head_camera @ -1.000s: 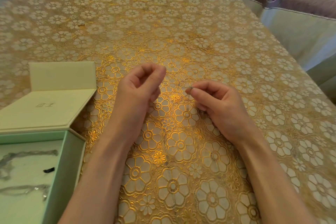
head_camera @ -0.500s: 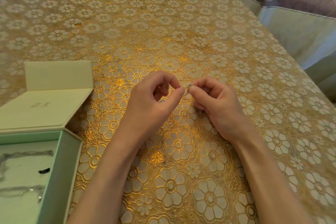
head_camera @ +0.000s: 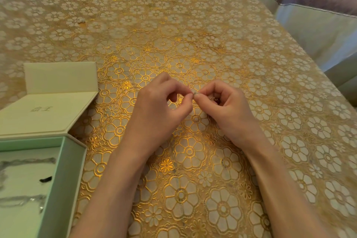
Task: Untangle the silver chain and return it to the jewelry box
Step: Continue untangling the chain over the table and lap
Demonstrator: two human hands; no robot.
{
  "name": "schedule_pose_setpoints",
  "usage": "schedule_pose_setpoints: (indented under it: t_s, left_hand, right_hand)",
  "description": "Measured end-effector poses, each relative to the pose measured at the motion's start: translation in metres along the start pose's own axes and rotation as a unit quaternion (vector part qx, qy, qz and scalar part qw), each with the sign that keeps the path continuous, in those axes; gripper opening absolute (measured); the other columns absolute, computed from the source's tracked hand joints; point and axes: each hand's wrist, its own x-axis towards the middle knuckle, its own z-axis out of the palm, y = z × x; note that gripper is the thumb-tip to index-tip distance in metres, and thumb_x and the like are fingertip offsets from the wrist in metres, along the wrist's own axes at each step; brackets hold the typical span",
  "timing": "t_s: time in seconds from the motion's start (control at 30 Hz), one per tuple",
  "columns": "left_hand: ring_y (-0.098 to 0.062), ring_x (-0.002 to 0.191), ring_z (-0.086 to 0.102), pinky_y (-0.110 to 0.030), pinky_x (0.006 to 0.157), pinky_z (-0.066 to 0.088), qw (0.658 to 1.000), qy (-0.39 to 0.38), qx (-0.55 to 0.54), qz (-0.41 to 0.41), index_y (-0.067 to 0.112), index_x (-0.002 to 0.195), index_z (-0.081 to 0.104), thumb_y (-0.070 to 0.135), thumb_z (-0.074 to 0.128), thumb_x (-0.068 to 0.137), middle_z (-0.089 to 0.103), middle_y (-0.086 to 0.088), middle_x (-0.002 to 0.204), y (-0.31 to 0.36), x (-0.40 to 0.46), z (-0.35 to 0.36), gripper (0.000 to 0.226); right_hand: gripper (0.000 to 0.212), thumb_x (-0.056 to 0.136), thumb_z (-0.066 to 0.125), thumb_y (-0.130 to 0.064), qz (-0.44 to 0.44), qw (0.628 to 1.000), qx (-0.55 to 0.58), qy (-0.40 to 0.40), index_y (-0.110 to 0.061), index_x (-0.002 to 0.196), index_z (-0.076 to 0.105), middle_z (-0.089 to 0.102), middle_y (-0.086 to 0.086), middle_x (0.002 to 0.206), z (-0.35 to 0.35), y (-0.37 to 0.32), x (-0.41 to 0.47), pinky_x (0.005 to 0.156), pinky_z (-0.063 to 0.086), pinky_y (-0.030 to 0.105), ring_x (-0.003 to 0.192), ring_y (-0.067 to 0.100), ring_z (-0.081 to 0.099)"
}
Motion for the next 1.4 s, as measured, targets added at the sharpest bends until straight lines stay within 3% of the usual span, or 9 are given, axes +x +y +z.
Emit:
schedule_pose_setpoints:
  t_s: [0.13, 0.33, 0.47, 0.53, 0.6, 0.83, 1.03, 1.27, 1.4]
  left_hand:
    - [0.002, 0.059, 0.040, -0.007, 0.059, 0.029, 1.000, 0.001, 0.005, -0.004, 0.013, 0.075, 0.064, 0.014, 0.062, 0.075, 0.042, 0.010, 0.067, 0.001, 0.000, 0.001, 0.002]
    - [0.002, 0.056, 0.041, -0.007, 0.054, 0.030, 0.983, -0.037, -0.151, -0.094, 0.020, 0.070, 0.059, 0.017, 0.058, 0.073, 0.047, 0.011, 0.069, 0.007, 0.001, -0.001, 0.005]
    - [0.001, 0.053, 0.039, -0.008, 0.051, 0.030, 0.964, -0.070, -0.216, -0.141, 0.022, 0.068, 0.058, 0.021, 0.056, 0.071, 0.049, 0.011, 0.067, 0.009, 0.002, -0.002, 0.004]
    - [0.001, 0.053, 0.038, -0.007, 0.051, 0.029, 0.964, -0.082, -0.213, -0.140, 0.022, 0.067, 0.058, 0.022, 0.055, 0.071, 0.047, 0.011, 0.066, 0.009, 0.001, -0.003, 0.004]
    - [0.000, 0.054, 0.038, -0.008, 0.053, 0.030, 0.971, -0.089, -0.184, -0.123, 0.024, 0.066, 0.056, 0.022, 0.055, 0.071, 0.047, 0.010, 0.067, 0.009, 0.001, -0.002, 0.006]
    - [-0.001, 0.056, 0.038, -0.010, 0.054, 0.030, 0.972, -0.085, -0.186, -0.117, 0.023, 0.068, 0.057, 0.023, 0.056, 0.073, 0.048, 0.007, 0.070, 0.008, 0.000, -0.002, 0.006]
    - [0.000, 0.048, 0.035, -0.008, 0.046, 0.029, 0.957, -0.084, -0.240, -0.143, 0.020, 0.069, 0.059, 0.022, 0.057, 0.074, 0.041, 0.012, 0.054, 0.009, 0.000, -0.005, 0.006]
    - [0.000, 0.046, 0.032, -0.008, 0.047, 0.024, 0.981, -0.082, -0.148, -0.090, 0.020, 0.074, 0.063, 0.010, 0.066, 0.082, 0.043, 0.018, 0.048, 0.003, 0.000, -0.006, 0.014]
    - [-0.001, 0.049, 0.032, -0.009, 0.049, 0.024, 0.989, -0.075, -0.112, -0.065, 0.025, 0.076, 0.064, 0.018, 0.067, 0.079, 0.040, 0.017, 0.051, 0.001, -0.001, -0.005, 0.008]
  right_hand:
    - [0.023, 0.083, 0.062, -0.005, 0.002, 1.000, -0.003, -0.006, -0.019, 0.067, 0.054, 0.033, 0.006, 0.054, 0.001, 0.000, 0.000, 0.042, 0.026, 0.011, 0.044, 0.001, 0.027]
    - [0.017, 0.083, 0.057, -0.007, 0.006, 0.999, 0.009, -0.040, -0.019, 0.070, 0.053, 0.037, 0.012, 0.064, 0.002, -0.005, -0.002, 0.043, 0.026, 0.010, 0.047, 0.002, 0.027]
    - [0.008, 0.076, 0.053, -0.014, 0.011, 0.999, 0.019, -0.024, -0.019, 0.070, 0.053, 0.037, 0.008, 0.056, 0.002, -0.006, -0.002, 0.042, 0.026, 0.011, 0.046, 0.002, 0.030]
    - [0.008, 0.076, 0.052, -0.013, 0.004, 0.999, 0.031, -0.017, -0.019, 0.070, 0.053, 0.045, -0.012, 0.050, 0.001, -0.006, -0.002, 0.044, 0.030, 0.010, 0.045, -0.001, 0.035]
    - [0.008, 0.076, 0.053, -0.013, 0.000, 0.999, 0.043, -0.015, -0.019, 0.070, 0.054, 0.048, -0.016, 0.050, -0.001, -0.006, -0.002, 0.047, 0.030, 0.011, 0.048, -0.001, 0.037]
    - [0.007, 0.070, 0.061, -0.017, -0.002, 0.996, 0.081, -0.025, -0.023, 0.067, 0.056, 0.049, -0.014, 0.058, -0.005, -0.002, -0.001, 0.050, 0.029, 0.016, 0.054, 0.003, 0.037]
    - [0.009, 0.076, 0.054, -0.015, 0.003, 0.999, 0.053, -0.008, -0.021, 0.070, 0.055, 0.047, -0.015, 0.054, -0.002, -0.003, -0.001, 0.047, 0.027, 0.017, 0.051, 0.005, 0.034]
    - [0.010, 0.079, 0.054, -0.016, 0.007, 0.998, 0.067, -0.012, -0.022, 0.071, 0.057, 0.048, -0.014, 0.057, -0.004, -0.002, -0.001, 0.048, 0.028, 0.017, 0.052, 0.004, 0.035]
    - [0.009, 0.076, 0.059, -0.018, 0.019, 0.994, 0.108, -0.007, -0.022, 0.069, 0.062, 0.045, -0.002, 0.063, -0.005, 0.001, 0.000, 0.050, 0.029, 0.019, 0.052, 0.005, 0.035]
